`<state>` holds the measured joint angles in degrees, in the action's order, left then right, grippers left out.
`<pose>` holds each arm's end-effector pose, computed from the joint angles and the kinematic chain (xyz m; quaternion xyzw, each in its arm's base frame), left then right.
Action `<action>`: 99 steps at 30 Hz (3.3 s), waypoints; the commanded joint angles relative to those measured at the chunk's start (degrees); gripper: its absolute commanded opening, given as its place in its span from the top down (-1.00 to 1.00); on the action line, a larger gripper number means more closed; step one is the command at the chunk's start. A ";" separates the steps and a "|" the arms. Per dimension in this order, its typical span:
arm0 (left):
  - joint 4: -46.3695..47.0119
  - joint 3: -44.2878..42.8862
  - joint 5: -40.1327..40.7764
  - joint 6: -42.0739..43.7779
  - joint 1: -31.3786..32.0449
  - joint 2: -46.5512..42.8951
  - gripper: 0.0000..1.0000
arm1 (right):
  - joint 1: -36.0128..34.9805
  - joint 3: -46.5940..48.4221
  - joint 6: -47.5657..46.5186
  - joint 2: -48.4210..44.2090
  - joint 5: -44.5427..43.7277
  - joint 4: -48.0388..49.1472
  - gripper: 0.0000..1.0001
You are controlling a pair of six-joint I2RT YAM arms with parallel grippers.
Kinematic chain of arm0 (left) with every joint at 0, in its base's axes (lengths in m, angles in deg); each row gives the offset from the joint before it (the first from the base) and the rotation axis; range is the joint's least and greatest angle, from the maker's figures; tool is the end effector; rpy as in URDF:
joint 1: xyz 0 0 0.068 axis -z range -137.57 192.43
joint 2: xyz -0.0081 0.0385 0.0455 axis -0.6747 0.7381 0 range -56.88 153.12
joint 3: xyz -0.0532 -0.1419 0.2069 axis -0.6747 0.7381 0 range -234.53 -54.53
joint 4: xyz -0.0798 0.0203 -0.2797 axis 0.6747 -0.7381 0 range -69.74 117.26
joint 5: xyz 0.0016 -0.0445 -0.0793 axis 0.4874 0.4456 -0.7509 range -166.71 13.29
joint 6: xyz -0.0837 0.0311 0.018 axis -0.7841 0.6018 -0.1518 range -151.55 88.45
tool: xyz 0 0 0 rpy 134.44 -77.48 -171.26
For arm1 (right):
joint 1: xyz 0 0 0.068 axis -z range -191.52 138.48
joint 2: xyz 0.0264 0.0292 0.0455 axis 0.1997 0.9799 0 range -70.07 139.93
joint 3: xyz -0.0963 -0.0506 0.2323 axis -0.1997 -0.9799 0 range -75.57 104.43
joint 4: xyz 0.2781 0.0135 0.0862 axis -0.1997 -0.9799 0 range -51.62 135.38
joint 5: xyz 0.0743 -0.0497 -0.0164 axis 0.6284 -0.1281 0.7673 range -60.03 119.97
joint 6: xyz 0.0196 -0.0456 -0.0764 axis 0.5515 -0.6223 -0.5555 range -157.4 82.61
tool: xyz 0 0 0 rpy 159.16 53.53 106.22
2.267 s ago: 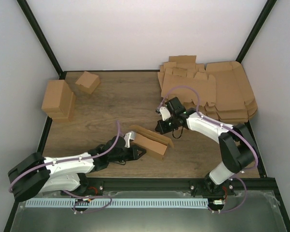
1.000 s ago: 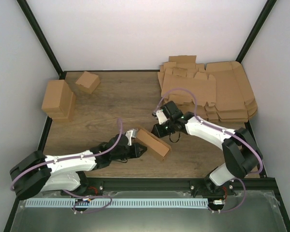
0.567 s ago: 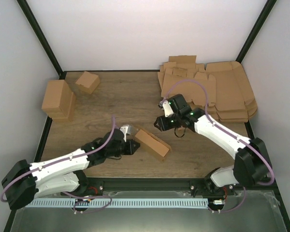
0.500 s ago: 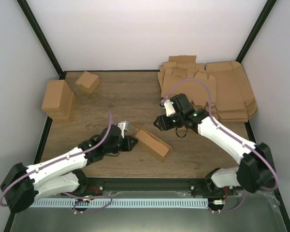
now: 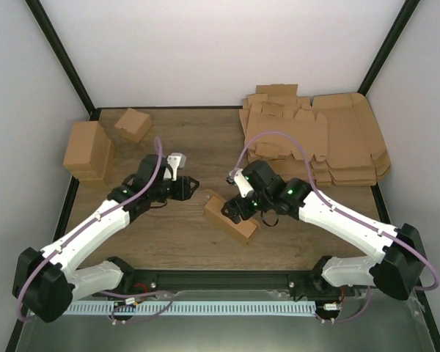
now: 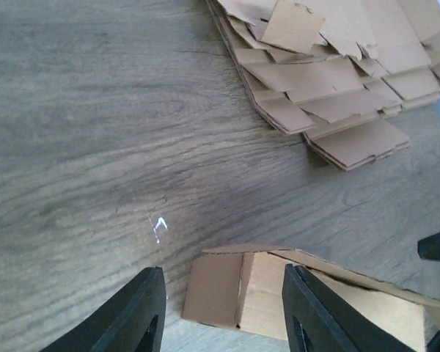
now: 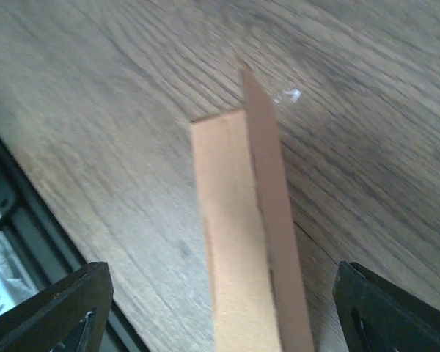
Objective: Fold the paper box
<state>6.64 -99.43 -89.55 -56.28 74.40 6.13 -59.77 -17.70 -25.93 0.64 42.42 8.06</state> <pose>0.2530 -0.1793 0.2085 0.1048 0.8911 -0.2929 0.3305 0.2000 0.2505 0.2256 -0.3299 0.8753 0.2570 0.2429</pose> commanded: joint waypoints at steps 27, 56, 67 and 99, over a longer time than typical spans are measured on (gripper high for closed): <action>-1.56 -9.98 -14.39 47.98 -0.41 19.28 -0.25 | -4.05 -3.28 7.66 8.42 -10.81 -0.66 -0.38; -7.83 -14.11 -13.76 21.31 1.13 22.31 0.91 | -4.04 -3.66 8.50 9.44 -10.60 -0.33 -0.29; -14.82 -17.89 -11.86 18.92 2.05 24.67 0.92 | -4.05 -3.90 8.70 9.79 -10.69 -0.34 -0.29; -7.51 -3.91 -7.83 13.12 3.45 17.31 0.92 | -4.00 -1.42 11.69 4.80 -14.21 -6.87 -0.40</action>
<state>3.34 -107.02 -98.14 -37.42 77.24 23.76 -63.48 -21.18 -16.27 7.60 29.53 4.65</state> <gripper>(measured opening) 0.043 0.700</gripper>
